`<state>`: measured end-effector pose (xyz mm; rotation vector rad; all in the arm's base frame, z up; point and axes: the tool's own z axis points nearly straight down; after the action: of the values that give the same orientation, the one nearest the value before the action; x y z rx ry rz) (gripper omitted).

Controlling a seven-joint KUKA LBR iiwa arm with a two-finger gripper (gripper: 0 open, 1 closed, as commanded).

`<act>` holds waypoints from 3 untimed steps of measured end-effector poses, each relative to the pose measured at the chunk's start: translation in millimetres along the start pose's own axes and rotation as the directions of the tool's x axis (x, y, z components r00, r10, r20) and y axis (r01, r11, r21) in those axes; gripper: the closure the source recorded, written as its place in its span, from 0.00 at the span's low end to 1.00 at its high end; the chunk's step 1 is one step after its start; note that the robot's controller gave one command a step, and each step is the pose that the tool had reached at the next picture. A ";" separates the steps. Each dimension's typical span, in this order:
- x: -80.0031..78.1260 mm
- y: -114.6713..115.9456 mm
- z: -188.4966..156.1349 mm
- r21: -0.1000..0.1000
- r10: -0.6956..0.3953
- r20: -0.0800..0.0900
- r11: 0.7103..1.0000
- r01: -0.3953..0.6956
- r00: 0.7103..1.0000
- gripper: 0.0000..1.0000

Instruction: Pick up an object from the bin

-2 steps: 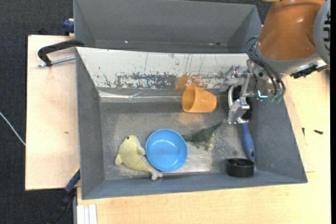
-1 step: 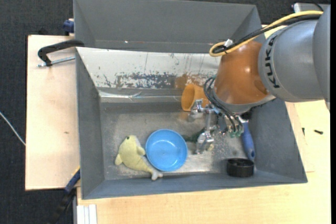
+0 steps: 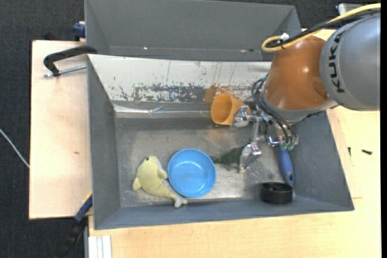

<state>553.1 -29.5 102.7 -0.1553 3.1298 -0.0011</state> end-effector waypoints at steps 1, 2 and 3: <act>9.4 1.1 1.9 -0.001 0.144 -0.008 0.990 -0.144 0.990 0.00; 9.7 8.4 29.9 -0.001 0.264 -0.008 0.965 -0.264 0.965 0.00; 9.1 8.8 28.7 0.000 0.264 -0.007 0.965 -0.264 0.965 0.00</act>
Offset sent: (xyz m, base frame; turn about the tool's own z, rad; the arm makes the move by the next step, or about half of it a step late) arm -0.0102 -0.0006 -0.0027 0.1446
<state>543.4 -21.7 73.9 0.2633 3.1297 0.0017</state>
